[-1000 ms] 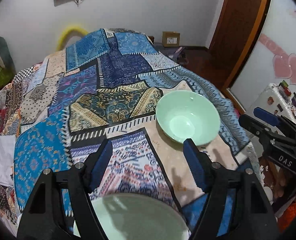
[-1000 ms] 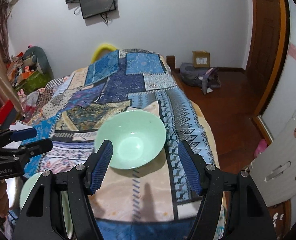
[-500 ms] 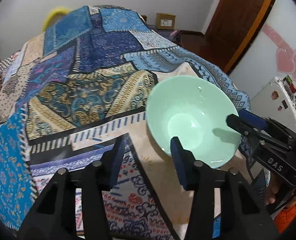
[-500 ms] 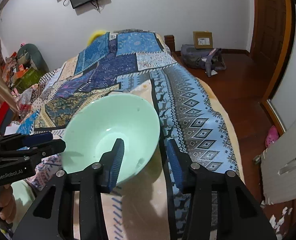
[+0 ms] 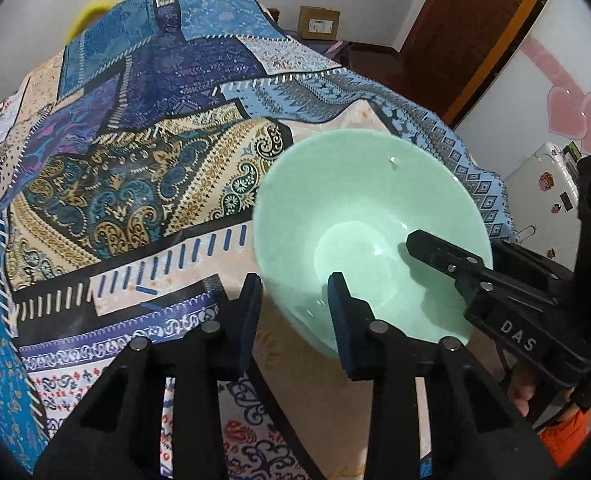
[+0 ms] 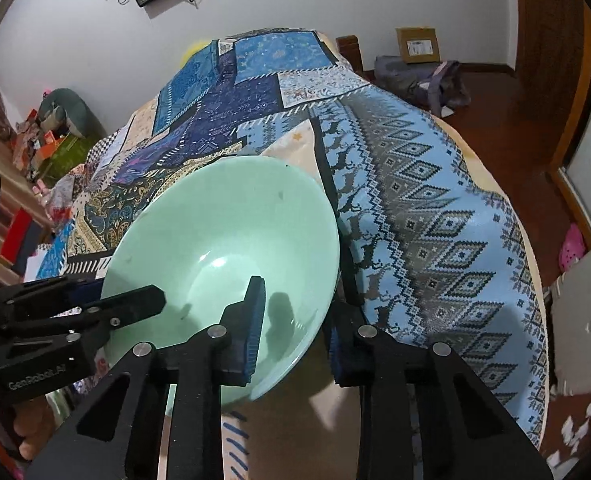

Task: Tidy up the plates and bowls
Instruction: 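Lift the mint-green bowl with the left gripper and carry it over the nested bowls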

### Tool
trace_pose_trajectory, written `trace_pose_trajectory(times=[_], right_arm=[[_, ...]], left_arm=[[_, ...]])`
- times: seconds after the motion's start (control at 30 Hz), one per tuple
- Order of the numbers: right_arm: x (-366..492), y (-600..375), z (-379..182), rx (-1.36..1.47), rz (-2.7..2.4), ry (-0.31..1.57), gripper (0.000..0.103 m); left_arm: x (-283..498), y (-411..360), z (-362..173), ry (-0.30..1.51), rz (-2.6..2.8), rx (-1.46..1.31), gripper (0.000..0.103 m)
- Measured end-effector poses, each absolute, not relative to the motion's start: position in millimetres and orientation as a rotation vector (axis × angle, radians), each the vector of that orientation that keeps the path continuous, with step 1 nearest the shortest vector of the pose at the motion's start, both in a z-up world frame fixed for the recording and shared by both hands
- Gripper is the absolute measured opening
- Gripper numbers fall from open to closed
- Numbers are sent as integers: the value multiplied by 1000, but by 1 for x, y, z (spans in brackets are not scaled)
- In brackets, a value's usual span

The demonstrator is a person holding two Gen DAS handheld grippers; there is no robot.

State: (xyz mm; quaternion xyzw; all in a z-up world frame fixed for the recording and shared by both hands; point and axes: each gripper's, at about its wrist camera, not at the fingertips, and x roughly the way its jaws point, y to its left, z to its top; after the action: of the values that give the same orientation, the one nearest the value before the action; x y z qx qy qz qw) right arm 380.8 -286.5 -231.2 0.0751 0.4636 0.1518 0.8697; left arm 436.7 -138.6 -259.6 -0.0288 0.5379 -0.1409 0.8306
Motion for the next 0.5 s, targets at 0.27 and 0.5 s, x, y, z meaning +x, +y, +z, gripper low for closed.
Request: trace_pose_trajectory(times=[0.27,0.5], right_arm=[[371,-277,-222,88,293,947,19],[357,-271,-201,96,297,900,19]], left_arm=[[427,-146,-259,1125,-282,-7,24],[409,-132,-234,1073,-280,-46,24]])
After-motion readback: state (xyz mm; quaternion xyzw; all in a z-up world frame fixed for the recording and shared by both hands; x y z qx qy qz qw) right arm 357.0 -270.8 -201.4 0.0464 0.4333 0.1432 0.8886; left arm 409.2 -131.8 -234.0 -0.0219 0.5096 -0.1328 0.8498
